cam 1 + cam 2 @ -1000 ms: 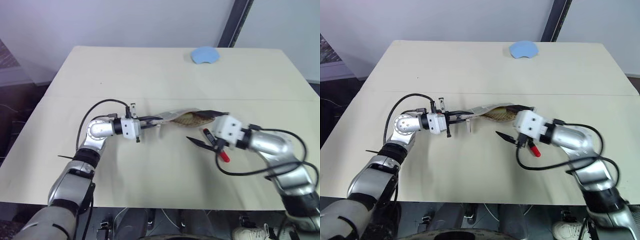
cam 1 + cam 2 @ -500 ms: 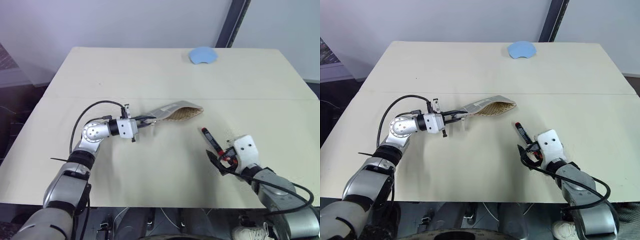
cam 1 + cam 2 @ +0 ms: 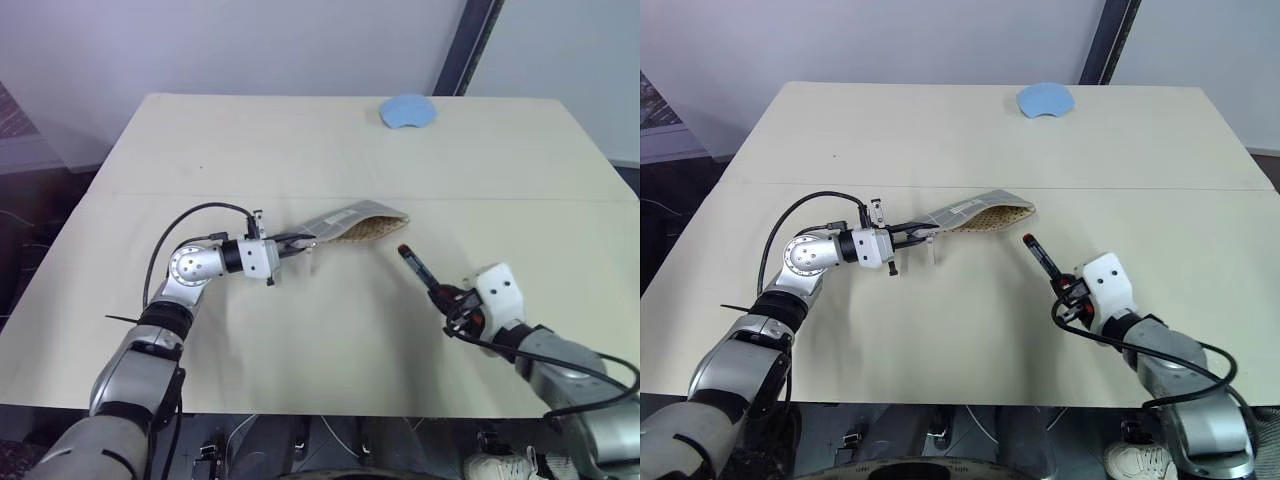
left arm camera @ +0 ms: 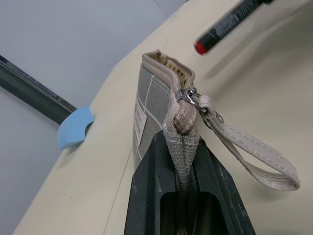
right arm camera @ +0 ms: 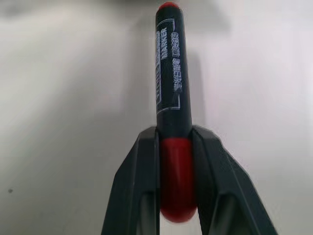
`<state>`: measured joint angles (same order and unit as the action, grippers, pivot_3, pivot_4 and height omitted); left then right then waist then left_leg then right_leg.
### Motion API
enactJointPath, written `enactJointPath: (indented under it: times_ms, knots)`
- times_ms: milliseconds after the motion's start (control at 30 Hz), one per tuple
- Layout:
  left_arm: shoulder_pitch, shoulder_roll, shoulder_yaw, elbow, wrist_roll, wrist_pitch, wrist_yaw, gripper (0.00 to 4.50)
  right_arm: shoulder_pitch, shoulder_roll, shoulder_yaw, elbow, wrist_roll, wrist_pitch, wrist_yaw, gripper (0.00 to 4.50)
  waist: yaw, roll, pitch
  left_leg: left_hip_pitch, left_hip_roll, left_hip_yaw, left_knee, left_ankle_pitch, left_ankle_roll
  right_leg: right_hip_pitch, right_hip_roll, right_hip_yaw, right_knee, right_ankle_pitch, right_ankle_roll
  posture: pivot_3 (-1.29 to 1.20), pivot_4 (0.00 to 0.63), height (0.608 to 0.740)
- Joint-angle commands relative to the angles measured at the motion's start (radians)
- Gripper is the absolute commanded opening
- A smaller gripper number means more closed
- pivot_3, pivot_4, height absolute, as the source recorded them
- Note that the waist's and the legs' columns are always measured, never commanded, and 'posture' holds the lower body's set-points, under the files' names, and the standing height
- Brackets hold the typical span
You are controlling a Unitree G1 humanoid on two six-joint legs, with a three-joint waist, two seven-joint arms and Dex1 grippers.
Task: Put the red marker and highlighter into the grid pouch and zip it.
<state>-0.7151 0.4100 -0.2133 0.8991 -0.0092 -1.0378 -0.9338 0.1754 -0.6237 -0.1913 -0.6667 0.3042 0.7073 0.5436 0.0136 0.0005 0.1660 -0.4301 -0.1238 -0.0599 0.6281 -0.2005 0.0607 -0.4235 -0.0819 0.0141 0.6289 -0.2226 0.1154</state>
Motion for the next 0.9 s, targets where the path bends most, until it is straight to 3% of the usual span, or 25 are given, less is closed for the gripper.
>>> enactJointPath:
  times_ms: [33, 367, 600, 900]
  knots:
    - [-0.012, -0.004, 0.006, -0.028, -0.007, -0.011, 0.009, 0.00, -0.023, -0.035, -0.021, -0.030, 0.021, -0.057, 0.050, 0.34, 0.000, 0.000, 0.000, 0.000, 0.000, 0.000, 0.000, 0.000, 0.000, 0.000, 0.000, 0.000, 0.000, 0.000, 0.000, 0.00, 0.150, 0.739]
    - [-0.018, -0.024, -0.015, -0.072, -0.017, -0.013, -0.021, 0.00, -0.252, -0.136, 0.169, 0.164, -0.119, -0.170, 0.114, 0.34, 0.000, -0.001, 0.001, 0.000, 0.000, 0.000, 0.001, 0.000, 0.000, 0.000, -0.001, -0.001, 0.000, 0.000, -0.001, 0.00, 0.150, 0.739]
    - [-0.022, -0.027, -0.027, -0.120, -0.058, -0.015, -0.084, 0.00, -0.420, -0.231, 0.340, 0.304, -0.300, -0.472, 0.236, 0.34, -0.001, -0.001, 0.001, -0.001, 0.000, 0.001, 0.001, 0.000, 0.000, -0.001, -0.002, -0.001, -0.002, 0.001, 0.001, 0.00, 0.150, 0.739]
    - [-0.030, -0.053, -0.058, -0.147, -0.139, -0.015, -0.195, 0.00, -0.615, -0.135, 0.493, 0.489, -0.445, -0.795, 0.287, 0.34, 0.000, -0.001, 0.001, -0.001, 0.000, 0.001, 0.001, 0.000, 0.000, -0.001, -0.001, -0.001, -0.001, 0.001, 0.001, 0.00, 0.150, 0.739]
